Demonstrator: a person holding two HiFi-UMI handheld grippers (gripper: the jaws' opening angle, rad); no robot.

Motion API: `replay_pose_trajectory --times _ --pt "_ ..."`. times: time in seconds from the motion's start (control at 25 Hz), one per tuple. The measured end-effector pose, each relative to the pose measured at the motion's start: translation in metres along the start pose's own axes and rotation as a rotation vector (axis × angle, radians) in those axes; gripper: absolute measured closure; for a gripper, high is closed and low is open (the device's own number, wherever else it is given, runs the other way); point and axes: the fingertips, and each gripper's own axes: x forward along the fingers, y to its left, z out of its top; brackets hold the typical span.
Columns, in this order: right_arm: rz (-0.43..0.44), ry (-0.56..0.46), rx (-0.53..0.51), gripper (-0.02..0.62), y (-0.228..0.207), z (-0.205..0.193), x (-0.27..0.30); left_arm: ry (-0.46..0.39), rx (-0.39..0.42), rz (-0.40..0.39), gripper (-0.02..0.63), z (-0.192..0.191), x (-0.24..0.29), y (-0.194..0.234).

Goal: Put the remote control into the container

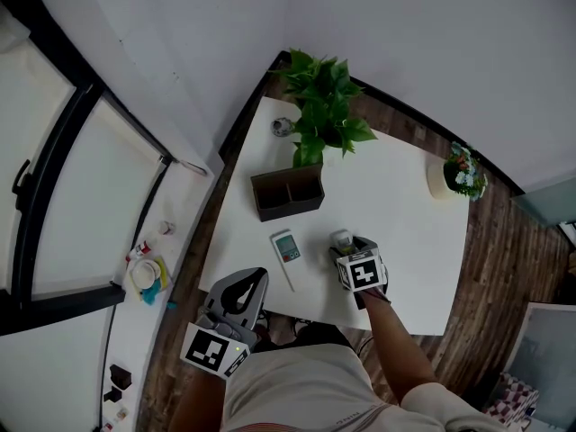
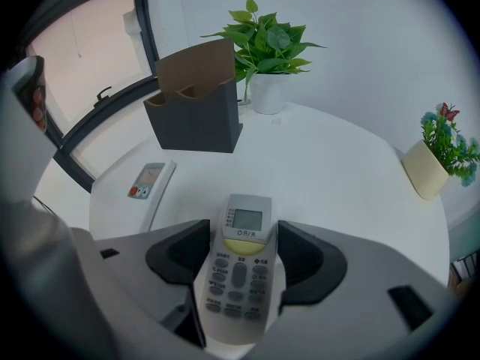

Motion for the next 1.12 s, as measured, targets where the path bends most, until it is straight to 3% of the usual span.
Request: replay_pose_trajectory --times 0.24,0.44,1.12 --pt "0.003 -0.018 0.011 0.331 0.000 0.002 -0.002 0.011 -0.008 0.016 0.597 -0.001 0.000 0.004" --pt "0.013 -0.107 0.026 0.333 0.002 0.020 -0.025 0.014 -0.010 0.024 0.597 -0.001 -0.001 0.005" --pt "0.187 -0.711 -0.006 0.333 0.044 0.169 -0.115 0.009 -0.001 0.060 0.597 0.004 -0.016 0.009"
